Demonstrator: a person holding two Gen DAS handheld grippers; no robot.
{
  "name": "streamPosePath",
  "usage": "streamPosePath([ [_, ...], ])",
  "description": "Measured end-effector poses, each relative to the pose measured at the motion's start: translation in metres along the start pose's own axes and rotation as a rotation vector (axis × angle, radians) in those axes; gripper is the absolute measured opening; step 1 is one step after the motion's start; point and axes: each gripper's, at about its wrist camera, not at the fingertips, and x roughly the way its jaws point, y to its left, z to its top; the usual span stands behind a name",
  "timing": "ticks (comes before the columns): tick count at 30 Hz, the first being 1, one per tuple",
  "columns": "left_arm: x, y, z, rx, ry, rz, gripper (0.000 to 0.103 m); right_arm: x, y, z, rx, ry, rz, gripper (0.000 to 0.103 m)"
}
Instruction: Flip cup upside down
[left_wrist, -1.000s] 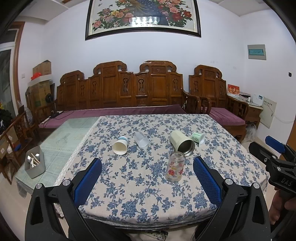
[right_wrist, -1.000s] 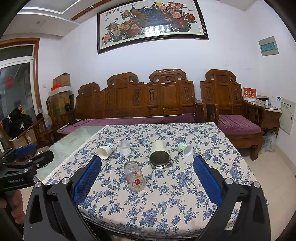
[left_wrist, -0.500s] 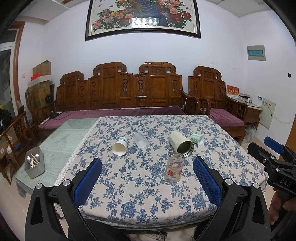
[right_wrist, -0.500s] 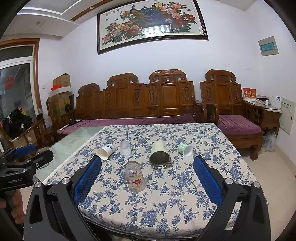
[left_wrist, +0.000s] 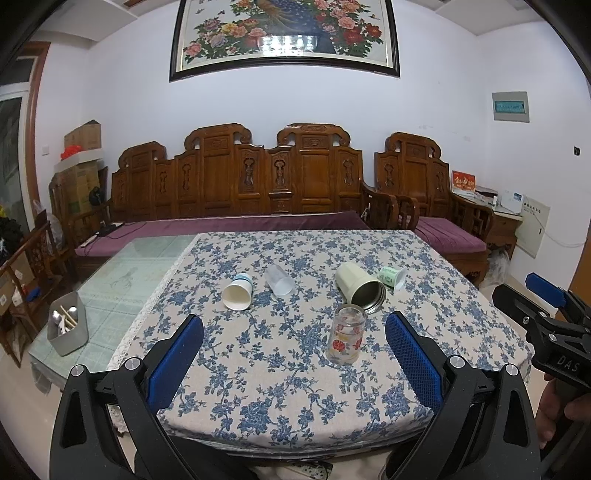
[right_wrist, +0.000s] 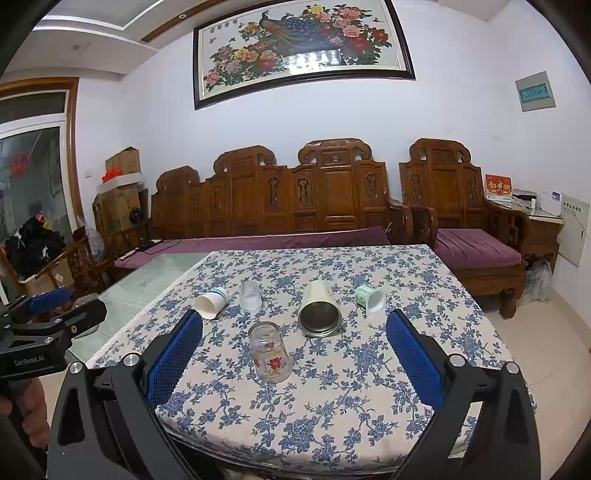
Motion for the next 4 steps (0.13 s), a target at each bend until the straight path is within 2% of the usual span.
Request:
streamPosePath([
  [4, 0.0005, -0.0003, 0.0004, -0.001, 0.000, 0.002, 0.095, -0.0001, -0.0001, -0.0001, 0.000, 0.000, 0.000, 0.100],
])
